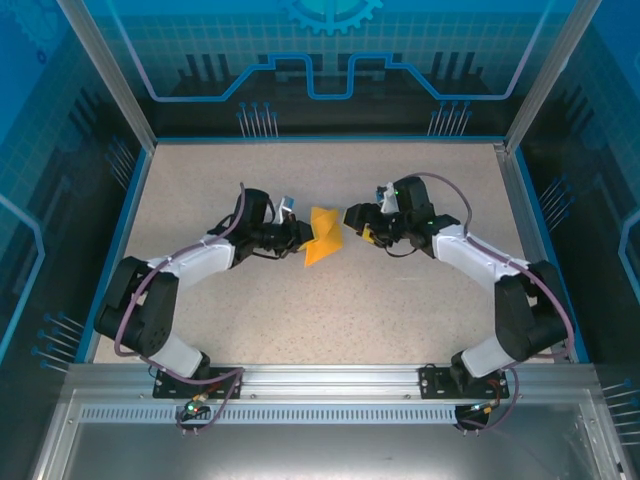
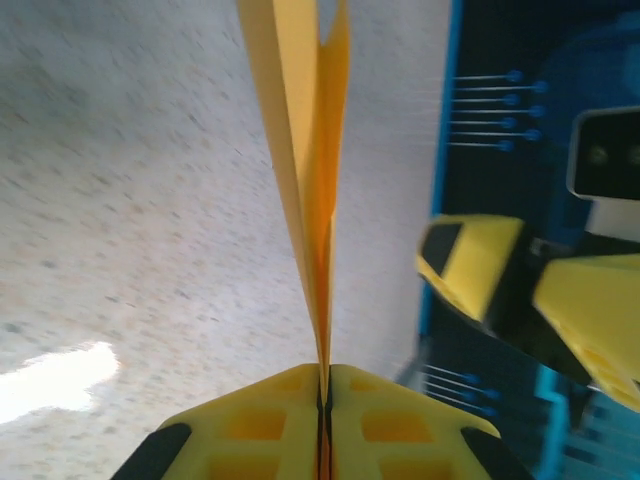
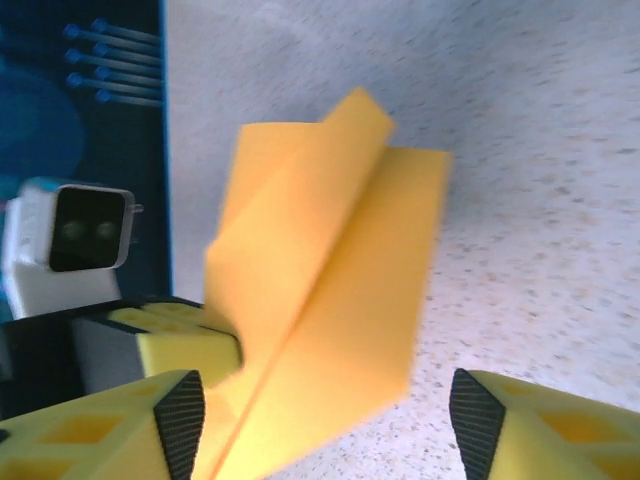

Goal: Fold a paper plane with a square sheet of paper (pick it up from the middle)
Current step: Turn over the paper at the center of the table.

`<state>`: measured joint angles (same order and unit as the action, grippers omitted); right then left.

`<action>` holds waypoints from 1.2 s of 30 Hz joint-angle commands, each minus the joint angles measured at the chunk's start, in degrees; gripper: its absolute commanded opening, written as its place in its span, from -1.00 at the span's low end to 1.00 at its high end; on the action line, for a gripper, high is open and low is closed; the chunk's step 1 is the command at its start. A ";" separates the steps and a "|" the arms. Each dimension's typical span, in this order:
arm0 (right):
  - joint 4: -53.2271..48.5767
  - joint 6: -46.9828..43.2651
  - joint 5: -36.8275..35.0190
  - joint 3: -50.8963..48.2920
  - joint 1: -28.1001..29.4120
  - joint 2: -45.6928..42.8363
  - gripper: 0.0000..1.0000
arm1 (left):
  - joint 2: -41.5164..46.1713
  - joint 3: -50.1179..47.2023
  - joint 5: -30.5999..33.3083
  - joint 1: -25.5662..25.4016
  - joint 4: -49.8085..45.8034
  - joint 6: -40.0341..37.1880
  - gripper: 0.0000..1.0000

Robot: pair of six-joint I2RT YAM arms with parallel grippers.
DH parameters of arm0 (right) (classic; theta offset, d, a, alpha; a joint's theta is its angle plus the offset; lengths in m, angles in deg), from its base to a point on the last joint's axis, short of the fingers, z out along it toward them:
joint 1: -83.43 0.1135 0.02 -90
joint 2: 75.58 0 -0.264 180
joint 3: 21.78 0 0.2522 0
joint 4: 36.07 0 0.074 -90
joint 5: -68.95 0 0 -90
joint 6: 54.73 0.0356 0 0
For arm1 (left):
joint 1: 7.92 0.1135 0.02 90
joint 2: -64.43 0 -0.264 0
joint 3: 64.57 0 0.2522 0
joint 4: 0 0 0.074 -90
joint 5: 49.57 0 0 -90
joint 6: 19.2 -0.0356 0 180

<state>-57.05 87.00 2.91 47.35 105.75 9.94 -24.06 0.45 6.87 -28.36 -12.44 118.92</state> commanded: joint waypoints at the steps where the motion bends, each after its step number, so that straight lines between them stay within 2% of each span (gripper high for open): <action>1: -10.23 -5.24 -10.69 0.91 -0.59 -3.30 0.55 | 2.66 8.61 17.14 -1.88 -25.18 -15.53 -0.77; 4: -11.81 -5.69 -14.84 -0.18 -0.35 -5.23 0.65 | 1.29 14.98 32.23 -5.28 -36.49 -20.30 -0.77; 9: -13.12 -5.45 -17.67 -0.70 -0.26 -5.81 0.68 | -3.70 22.47 54.31 -10.68 -47.90 -22.15 -0.76; 12: -13.52 -5.10 -18.33 -0.83 -0.09 -5.35 0.68 | -8.13 24.88 60.71 -12.76 -51.22 -21.25 -0.73; 16: -14.09 -4.58 -19.33 -1.12 0.00 -4.78 0.69 | -13.75 26.85 64.21 -14.28 -53.05 -18.89 -0.69; 18: -14.31 -4.31 -19.91 -1.32 -0.01 -4.59 0.69 | -15.71 27.00 62.19 -14.52 -51.72 -17.90 -0.67; 20: -14.56 -4.09 -20.18 -1.41 -0.05 -4.32 0.69 | -17.29 26.97 57.44 -14.62 -49.31 -17.56 -0.62; 25: -15.10 -3.88 -20.54 -1.41 -0.01 -3.70 0.68 | -18.53 26.13 40.27 -14.52 -41.41 -16.68 -0.27; 28: -15.10 -3.69 -20.54 -1.42 -0.01 -3.49 0.68 | -18.61 26.12 34.07 -14.29 -38.30 -16.37 -0.11; 32: -14.94 -3.83 -20.43 -1.38 0.06 -3.36 0.68 | -17.04 24.68 26.46 -12.19 -34.63 -15.21 0.01; 36: -14.83 -4.46 -20.54 -0.94 0.91 -2.75 0.68 | -12.72 21.02 16.91 -8.94 -28.50 -13.72 0.23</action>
<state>-70.86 82.80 -16.63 46.61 105.91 6.22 -41.02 23.49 34.16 -39.60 -46.10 103.60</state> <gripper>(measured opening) 0.842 0.607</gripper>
